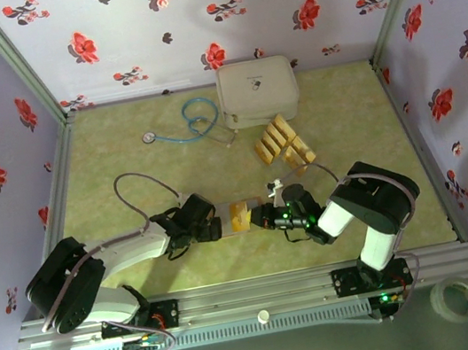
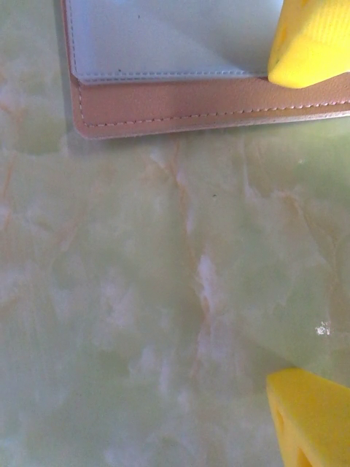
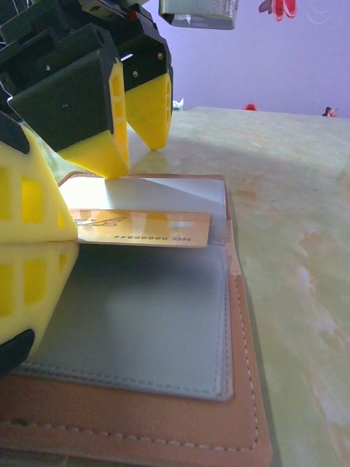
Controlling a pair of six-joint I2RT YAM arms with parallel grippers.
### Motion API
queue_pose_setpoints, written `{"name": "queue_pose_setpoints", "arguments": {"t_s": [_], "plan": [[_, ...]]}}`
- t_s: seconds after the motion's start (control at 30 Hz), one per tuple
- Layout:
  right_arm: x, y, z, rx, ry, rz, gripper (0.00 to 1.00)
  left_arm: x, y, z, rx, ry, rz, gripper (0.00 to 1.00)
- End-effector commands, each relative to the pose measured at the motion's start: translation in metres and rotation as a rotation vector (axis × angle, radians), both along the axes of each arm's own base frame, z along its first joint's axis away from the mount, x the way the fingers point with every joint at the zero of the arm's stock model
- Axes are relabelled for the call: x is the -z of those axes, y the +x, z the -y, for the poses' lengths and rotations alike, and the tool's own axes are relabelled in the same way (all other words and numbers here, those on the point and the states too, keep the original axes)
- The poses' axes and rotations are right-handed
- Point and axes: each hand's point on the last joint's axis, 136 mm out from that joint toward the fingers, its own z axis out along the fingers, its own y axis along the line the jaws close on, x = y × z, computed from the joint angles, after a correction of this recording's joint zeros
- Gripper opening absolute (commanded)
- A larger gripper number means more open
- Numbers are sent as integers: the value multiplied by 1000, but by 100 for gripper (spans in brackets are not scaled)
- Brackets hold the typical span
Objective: Put the credit cards into the card holder
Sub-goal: Insert the credit card into the card slot.
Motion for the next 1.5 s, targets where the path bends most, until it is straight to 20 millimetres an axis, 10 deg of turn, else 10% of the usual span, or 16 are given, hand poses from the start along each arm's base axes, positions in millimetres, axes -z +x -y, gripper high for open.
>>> {"name": "queue_pose_setpoints", "arguments": {"t_s": [0.0,0.7,1.2,1.47], "plan": [[15,-6,5,7,-42,-39,0,7,-8,-14,-23,45,-16,100],[22,2,-7,-11,-47,-57,1,8,-8,-13,-23,42,-15,100],[-12,11,7,-30,-273,5,66,-23,14,-26,-140,-61,34,100],[-35,25,23,-2,-478,18,49,-18,15,-33,-143,-37,12,100]]}}
